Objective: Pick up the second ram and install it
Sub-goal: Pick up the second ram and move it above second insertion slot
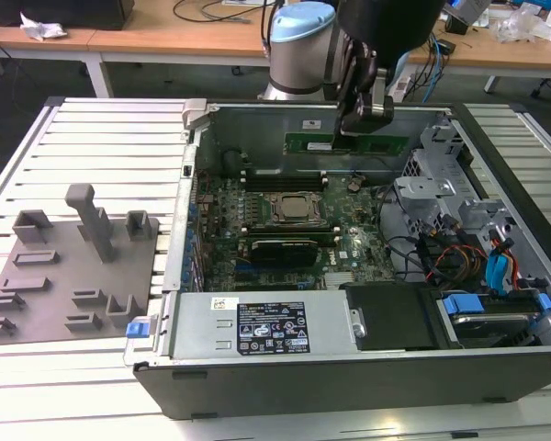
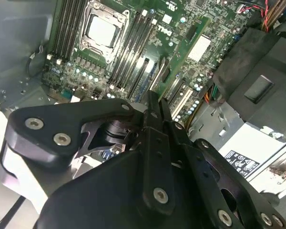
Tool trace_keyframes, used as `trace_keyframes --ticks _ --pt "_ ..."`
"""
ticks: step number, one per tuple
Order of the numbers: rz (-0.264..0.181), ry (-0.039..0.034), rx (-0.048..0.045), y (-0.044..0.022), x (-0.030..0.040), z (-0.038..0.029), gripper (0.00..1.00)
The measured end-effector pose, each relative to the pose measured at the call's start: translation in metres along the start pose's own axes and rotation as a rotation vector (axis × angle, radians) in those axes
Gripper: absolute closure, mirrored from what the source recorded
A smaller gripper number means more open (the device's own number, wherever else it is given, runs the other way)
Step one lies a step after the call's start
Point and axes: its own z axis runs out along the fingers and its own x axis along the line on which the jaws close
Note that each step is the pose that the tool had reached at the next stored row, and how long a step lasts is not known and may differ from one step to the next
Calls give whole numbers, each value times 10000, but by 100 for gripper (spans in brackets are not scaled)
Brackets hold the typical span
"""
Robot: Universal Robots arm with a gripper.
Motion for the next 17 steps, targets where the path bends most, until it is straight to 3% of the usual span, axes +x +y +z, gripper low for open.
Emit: trace_keyframes --ticks 3,10,17 --pt "0 0 -1 -1 -3 29 86" --pt "1 1 -4 -9 10 164 86" --pt "1 1 -4 -12 15 212 86"
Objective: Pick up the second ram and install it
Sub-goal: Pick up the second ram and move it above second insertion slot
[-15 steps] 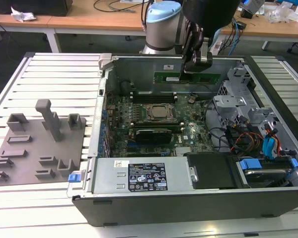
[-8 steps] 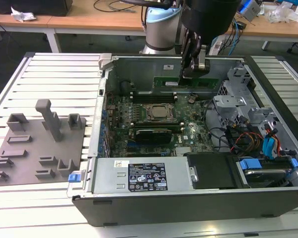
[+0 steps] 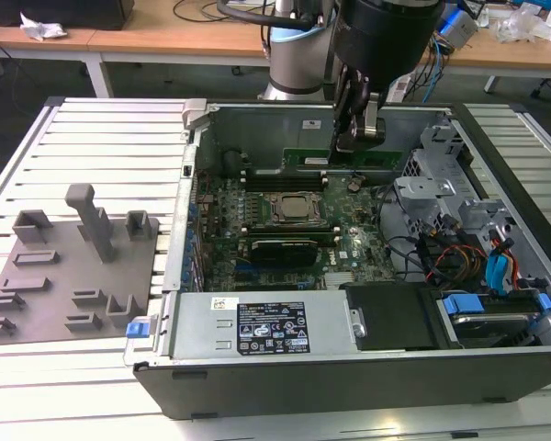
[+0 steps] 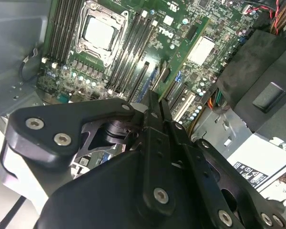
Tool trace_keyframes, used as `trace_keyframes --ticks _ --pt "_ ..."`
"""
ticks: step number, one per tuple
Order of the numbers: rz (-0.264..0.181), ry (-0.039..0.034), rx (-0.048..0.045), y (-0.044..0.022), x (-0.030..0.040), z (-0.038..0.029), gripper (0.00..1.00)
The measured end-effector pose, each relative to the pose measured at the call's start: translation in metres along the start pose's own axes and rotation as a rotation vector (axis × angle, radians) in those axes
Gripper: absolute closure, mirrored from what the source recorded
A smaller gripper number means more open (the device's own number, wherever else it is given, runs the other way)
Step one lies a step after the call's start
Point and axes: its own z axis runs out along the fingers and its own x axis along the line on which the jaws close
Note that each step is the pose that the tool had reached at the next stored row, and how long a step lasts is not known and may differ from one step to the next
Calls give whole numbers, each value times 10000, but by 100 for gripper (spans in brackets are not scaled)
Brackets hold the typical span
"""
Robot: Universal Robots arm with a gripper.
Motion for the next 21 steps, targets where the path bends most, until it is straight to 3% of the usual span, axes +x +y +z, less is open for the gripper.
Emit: trace_keyframes --ticks 21 --pt "0 -1 1 -8 14 144 86"
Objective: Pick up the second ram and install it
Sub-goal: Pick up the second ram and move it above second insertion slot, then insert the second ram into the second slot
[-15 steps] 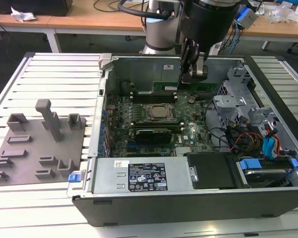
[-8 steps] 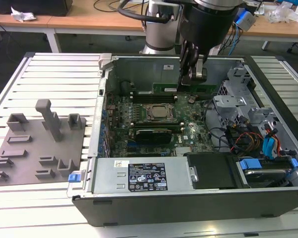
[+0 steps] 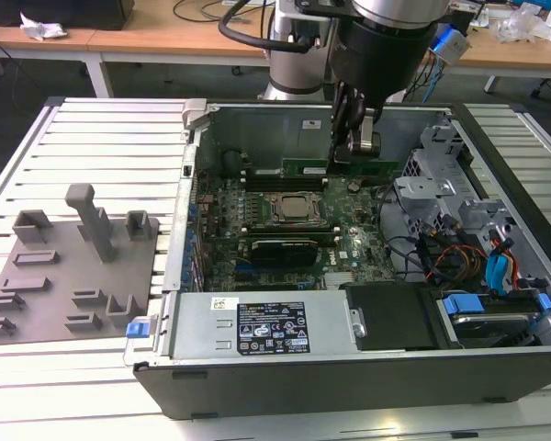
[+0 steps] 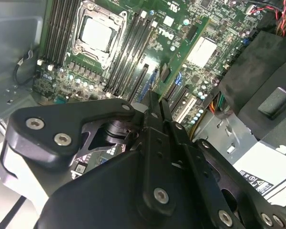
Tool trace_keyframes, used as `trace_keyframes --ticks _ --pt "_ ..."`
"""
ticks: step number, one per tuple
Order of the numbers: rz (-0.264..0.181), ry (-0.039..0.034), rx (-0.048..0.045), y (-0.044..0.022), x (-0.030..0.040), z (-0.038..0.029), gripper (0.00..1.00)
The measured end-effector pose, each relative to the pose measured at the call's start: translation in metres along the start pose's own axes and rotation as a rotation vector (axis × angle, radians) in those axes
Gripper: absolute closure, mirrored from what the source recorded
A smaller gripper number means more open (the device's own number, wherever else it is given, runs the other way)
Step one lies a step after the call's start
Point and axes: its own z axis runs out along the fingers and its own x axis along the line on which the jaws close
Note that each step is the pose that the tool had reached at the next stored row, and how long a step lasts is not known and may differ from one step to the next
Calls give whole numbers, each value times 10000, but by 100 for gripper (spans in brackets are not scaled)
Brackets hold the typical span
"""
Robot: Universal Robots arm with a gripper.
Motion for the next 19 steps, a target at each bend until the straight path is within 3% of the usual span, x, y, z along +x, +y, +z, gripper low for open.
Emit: trace_keyframes --ticks 12,19 --pt "0 1 0 -8 13 129 86" --pt "0 1 -1 -8 14 138 86"
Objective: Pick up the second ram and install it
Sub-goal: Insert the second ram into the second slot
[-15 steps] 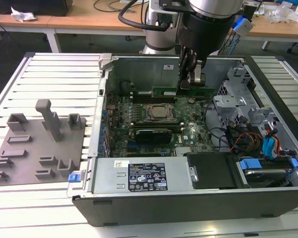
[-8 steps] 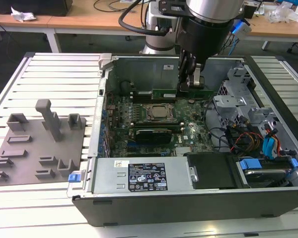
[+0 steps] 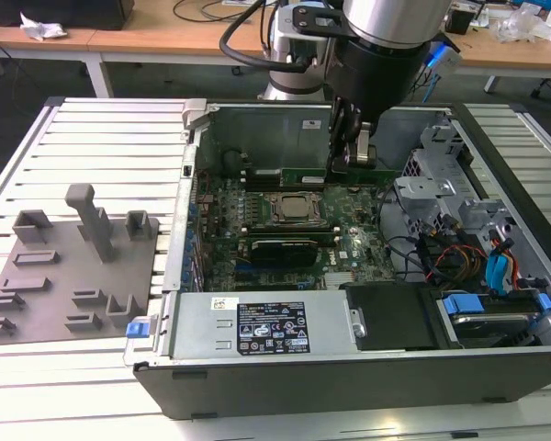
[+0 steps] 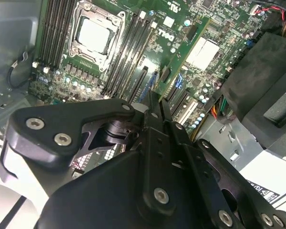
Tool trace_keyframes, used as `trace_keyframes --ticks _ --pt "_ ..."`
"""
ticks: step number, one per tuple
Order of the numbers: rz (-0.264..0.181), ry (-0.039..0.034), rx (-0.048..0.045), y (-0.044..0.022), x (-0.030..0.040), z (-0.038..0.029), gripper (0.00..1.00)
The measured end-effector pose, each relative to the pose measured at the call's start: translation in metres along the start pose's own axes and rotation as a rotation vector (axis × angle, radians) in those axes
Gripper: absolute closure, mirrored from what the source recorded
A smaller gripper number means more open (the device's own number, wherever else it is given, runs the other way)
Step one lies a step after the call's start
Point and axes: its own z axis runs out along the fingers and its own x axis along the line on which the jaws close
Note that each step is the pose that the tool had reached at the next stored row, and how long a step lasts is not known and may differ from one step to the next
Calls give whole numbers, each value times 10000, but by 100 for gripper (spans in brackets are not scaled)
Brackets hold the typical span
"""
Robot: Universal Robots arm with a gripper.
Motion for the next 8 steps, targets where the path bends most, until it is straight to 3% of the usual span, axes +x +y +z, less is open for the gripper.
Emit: trace_keyframes --ticks 5,6,7,8 --pt "0 -14 -1 3 -61 32 86" --pt "-1 -23 -1 5 -108 57 86" --pt "-2 -49 -3 7 -179 134 86" --pt "-2 -50 -3 6 -193 169 86"
